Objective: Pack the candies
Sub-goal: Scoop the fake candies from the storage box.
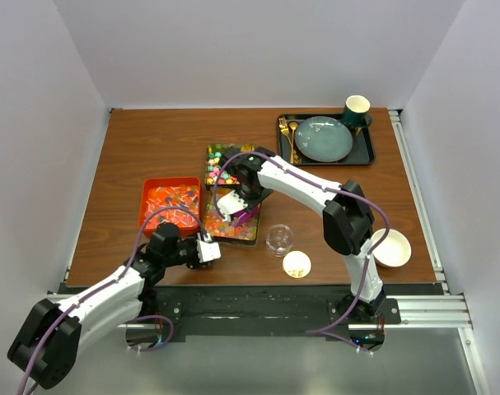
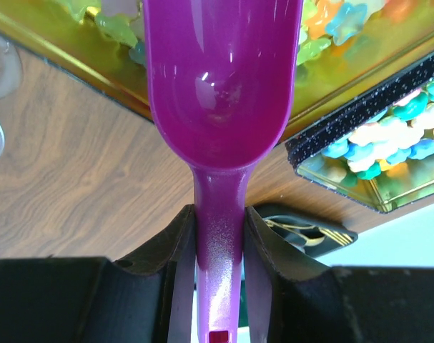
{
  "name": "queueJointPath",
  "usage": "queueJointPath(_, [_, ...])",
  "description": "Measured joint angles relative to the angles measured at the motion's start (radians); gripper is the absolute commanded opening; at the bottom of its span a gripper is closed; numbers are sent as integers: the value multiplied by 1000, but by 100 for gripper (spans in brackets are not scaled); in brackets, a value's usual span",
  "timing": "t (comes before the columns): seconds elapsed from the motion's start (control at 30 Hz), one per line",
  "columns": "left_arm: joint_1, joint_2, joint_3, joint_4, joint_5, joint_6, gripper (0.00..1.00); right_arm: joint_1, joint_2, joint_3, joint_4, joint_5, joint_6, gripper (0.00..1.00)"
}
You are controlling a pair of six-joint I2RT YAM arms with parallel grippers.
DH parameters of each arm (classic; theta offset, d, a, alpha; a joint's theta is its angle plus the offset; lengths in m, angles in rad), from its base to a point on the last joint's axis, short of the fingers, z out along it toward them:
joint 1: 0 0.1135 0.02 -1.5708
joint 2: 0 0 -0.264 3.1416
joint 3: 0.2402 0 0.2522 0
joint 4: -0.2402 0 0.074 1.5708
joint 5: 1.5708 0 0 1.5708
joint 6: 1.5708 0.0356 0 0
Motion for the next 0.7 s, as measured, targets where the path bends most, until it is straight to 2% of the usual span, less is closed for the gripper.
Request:
queueJointPath(0.47, [5,-16,-9,1,-4,-20,54,110,158,173,-102,28,231,0])
queueJointPath(0.6, [6,-17,-14,9,-6,-23,54,103,195,234,-140,-17,294,0])
queueJointPath(0.7, [6,-26,-14,21,0,-23,54,102,177,180,-86,-77,323,0])
